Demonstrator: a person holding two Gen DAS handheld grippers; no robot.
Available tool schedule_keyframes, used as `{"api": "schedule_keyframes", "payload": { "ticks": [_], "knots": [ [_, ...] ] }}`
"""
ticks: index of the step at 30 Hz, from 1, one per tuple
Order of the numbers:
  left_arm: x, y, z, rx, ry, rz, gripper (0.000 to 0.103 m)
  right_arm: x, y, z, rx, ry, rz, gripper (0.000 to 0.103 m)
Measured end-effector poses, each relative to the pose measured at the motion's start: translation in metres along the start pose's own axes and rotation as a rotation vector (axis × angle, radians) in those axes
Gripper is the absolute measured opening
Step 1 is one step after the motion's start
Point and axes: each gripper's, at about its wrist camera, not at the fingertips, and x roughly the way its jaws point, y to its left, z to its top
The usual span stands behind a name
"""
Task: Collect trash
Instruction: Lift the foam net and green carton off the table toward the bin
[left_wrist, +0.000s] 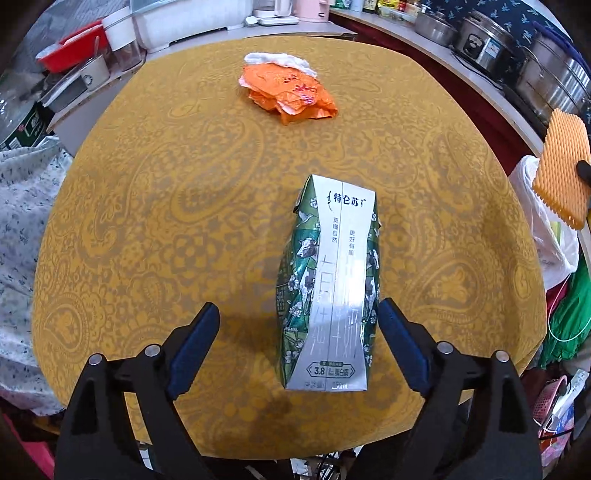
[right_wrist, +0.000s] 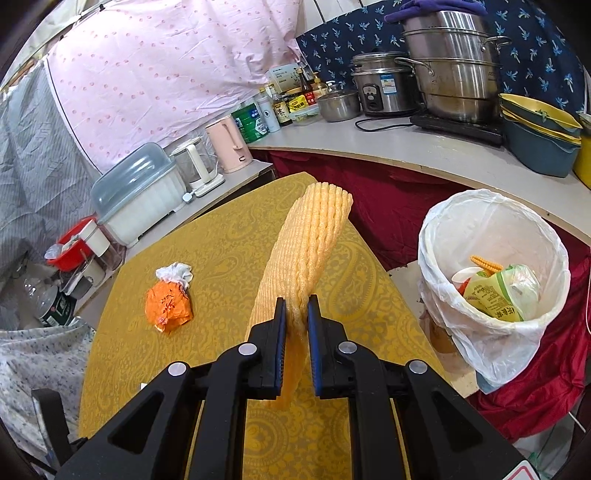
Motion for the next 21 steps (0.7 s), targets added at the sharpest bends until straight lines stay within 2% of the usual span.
{"api": "schedule_keyframes", "payload": {
  "ticks": [3,6,8,9,13,21],
  "knots": [
    [0.005,-0.004,-0.001,-0.003,0.022,-0.024,0.08,-0.002,-0.003,-0.003,0.006,0.004,-0.003,0.011],
    [0.014,-0.01,-0.004,0.008,0.051,-0.035,0.07,-0.003,-0.004,-0.006,0.008,0.009,0.001,0.011],
    [0.021,-0.011,-0.007,0.01,0.079,-0.047,0.055,-0.004,-0.005,-0.008,0.009,0.012,0.003,0.011],
    [0.022,-0.011,-0.008,0.008,0.086,-0.05,0.051,-0.004,-0.006,-0.009,0.008,0.015,0.004,0.011],
    [0.018,-0.015,-0.009,0.019,0.074,-0.058,0.051,-0.005,-0.008,-0.014,0.012,0.022,0.003,0.011],
    [-0.02,-0.032,0.0,0.079,-0.021,-0.061,0.051,-0.014,-0.018,-0.009,0.031,-0.003,-0.002,0.011]
  ]
}}
